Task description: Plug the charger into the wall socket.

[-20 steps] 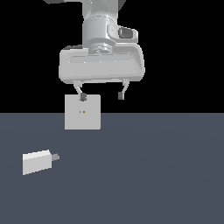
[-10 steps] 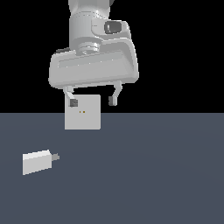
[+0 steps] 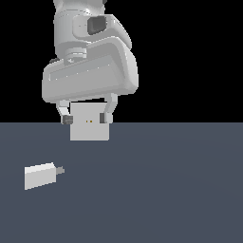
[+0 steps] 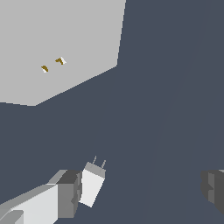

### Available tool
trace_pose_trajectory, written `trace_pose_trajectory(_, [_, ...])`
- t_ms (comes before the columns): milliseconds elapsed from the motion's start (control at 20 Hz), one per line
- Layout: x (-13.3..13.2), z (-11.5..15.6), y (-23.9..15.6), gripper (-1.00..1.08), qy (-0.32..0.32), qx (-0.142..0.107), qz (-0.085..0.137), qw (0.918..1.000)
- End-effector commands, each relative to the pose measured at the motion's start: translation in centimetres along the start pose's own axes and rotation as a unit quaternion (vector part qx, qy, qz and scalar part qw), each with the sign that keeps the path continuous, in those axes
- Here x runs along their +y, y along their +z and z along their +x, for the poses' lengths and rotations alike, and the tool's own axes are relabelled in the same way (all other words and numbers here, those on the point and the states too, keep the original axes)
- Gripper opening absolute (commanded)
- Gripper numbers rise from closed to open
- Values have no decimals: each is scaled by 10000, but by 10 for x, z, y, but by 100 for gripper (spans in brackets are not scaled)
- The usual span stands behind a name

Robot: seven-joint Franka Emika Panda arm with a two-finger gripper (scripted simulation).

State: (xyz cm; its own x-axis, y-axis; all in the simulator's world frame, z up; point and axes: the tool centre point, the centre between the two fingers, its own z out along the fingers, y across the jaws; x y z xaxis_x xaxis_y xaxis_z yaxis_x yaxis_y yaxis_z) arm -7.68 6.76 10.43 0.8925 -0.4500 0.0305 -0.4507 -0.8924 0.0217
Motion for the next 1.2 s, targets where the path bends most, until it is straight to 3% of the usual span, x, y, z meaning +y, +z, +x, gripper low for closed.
trace_pose_trajectory(0, [-4, -7, 4, 100, 243, 33, 0, 9997])
trace_pose_trajectory(400, [-18, -26, 17, 100, 976, 130, -8, 9951])
trace_pose_trajectory(1150, [-45, -49, 36, 100, 2042, 271, -27, 9785])
